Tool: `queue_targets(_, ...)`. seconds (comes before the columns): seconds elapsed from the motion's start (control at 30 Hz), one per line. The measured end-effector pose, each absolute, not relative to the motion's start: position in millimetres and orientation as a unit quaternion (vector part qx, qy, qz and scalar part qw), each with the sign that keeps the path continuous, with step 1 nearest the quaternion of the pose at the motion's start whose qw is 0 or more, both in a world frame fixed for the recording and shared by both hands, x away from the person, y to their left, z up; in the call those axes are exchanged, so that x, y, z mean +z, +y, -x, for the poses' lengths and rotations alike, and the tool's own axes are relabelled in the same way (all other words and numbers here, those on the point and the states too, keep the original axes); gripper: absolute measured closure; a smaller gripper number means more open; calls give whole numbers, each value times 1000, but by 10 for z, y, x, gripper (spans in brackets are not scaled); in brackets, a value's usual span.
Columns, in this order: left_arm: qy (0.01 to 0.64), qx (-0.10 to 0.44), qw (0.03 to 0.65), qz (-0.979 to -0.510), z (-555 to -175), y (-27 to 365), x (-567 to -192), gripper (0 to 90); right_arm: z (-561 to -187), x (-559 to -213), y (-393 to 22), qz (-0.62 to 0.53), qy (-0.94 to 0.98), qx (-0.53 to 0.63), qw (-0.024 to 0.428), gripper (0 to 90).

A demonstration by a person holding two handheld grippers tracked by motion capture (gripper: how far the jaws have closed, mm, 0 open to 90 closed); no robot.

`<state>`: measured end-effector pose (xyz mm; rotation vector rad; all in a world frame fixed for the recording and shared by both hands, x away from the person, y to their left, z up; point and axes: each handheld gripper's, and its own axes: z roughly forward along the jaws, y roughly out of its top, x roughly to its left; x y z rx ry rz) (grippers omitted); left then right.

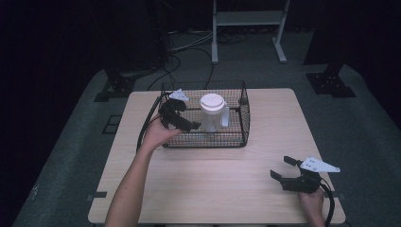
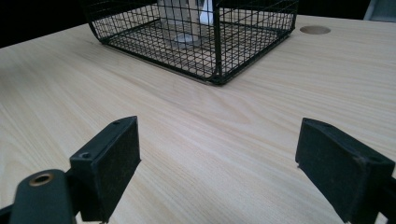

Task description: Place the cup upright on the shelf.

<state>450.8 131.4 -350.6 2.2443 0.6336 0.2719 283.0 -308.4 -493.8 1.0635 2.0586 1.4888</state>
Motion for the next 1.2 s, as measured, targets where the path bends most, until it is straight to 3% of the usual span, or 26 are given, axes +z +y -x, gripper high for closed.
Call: queue_targets(1.2, 206, 105, 389, -892, -3787, 1661, -3752, 6, -2830, -4940, -3075, -379, 738, 523, 194, 129)
